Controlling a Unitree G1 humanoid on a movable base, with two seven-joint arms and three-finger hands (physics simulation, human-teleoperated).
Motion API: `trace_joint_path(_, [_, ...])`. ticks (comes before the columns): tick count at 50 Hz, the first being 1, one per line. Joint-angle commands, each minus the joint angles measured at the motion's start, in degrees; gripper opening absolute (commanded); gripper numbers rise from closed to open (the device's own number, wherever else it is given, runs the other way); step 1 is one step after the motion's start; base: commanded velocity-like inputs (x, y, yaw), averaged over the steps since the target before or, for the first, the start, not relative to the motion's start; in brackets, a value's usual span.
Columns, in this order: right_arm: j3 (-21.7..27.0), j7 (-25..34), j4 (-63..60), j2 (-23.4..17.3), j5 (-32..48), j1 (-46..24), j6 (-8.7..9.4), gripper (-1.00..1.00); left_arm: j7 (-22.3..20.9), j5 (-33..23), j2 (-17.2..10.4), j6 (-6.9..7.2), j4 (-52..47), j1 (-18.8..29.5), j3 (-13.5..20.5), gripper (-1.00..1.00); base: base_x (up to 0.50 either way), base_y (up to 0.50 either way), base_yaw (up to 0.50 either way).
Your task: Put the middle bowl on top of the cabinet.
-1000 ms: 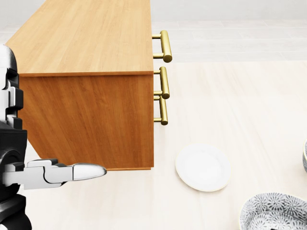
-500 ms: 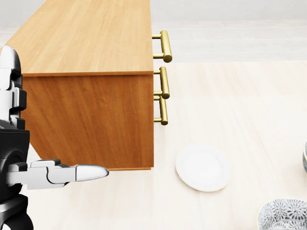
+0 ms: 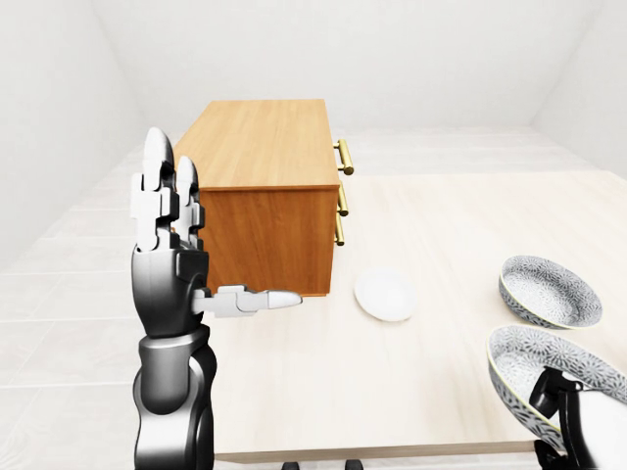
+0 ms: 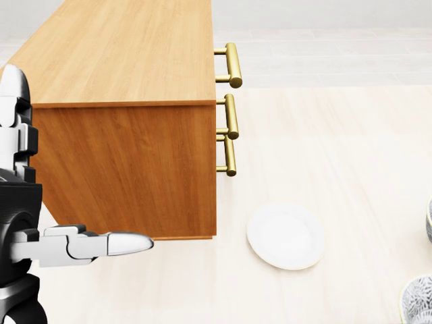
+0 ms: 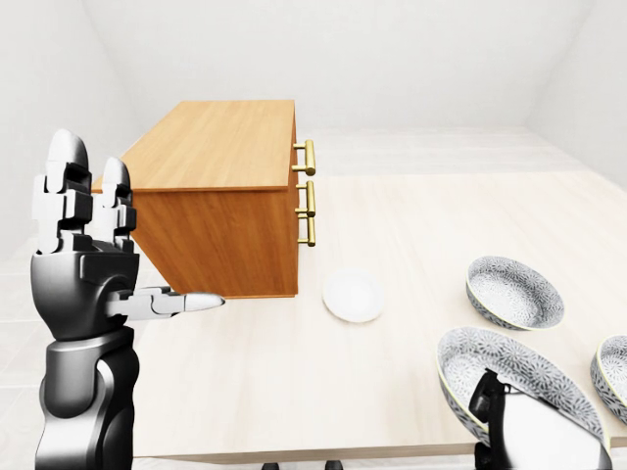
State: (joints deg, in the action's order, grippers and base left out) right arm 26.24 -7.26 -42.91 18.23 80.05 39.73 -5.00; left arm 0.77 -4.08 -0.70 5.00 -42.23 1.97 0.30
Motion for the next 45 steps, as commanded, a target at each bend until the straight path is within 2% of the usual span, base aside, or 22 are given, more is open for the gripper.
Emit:
trace_joint_path(1, [2.90,3.91,-6.79,1.77,-2.96,-1.89,0.00,-1.00,-0.12,0.02,0.06,0.00,0.09,0.06,0.16,1.00,0.00,0.00,0.00])
trace_joint_path(2, [2.85,3.43,-7.30,1.77,-0.14,-2.33,0.00,-1.00,-0.11,0.00,0.08,0.00,0.00,0.12,0.02,1.00,0.00,0.00,0.00])
trace_joint_path(12, [1.87,11.07,-12.36,1.77,-0.29,-6.91,0.00,-1.00,-0.60,0.00,-0.08,0.00,0.71,0.06,-0.36,1.00,0.00,0.00,0.00])
trace_joint_path(19, [-1.27,17.32,-16.00,1.77,0.48,-10.38,0.00,-1.00,-0.91,-0.20,-0.03,0.00,-0.24,-0.14,-0.93,1.00,0.00,0.00,0.00])
trace_joint_path(21, [-2.25,17.58,-16.09,1.77,1.91,-11.10,0.00,-1.00,-1.01,-0.15,-0.03,0.00,-0.04,-0.20,-0.82,1.00,0.00,0.00,0.00])
trace_joint_path(24, [-4.46,21.84,-16.97,1.53,3.35,-14.99,0.00,-1.00,-1.13,-0.29,-0.11,0.00,0.70,-0.17,-0.93,1.00,0.00,0.00,0.00])
trace_joint_path(32, [-11.10,32.42,-16.64,-6.07,7.72,-25.85,0.00,-1.00,-1.23,-0.50,-0.03,0.00,0.53,-0.05,-0.94,1.00,0.00,0.00,0.00])
trace_joint_path(35, [-12.73,33.91,-15.33,-9.20,9.00,-28.20,0.00,-1.00,-1.31,-0.42,-0.01,0.00,0.70,-0.08,-0.66,1.00,0.00,0.00,0.00])
trace_joint_path(41, [-14.34,35.90,-13.53,-13.73,9.78,-31.36,5.23,-1.00,-1.37,-0.49,0.03,0.00,1.15,-0.11,-0.76,1.00,0.00,0.00,0.00])
trace_joint_path(42, [-13.68,37.86,-13.24,-15.01,9.27,-33.62,6.56,-1.00,-1.31,-0.58,0.07,0.00,0.72,-0.23,-0.92,1.00,0.00,0.00,0.00])
trace_joint_path(45, [-13.40,40.75,-12.79,-17.66,9.81,-37.11,8.62,-1.00,-1.32,-0.67,0.06,0.00,1.01,-0.27,-0.99,1.00,0.00,0.00,0.00])
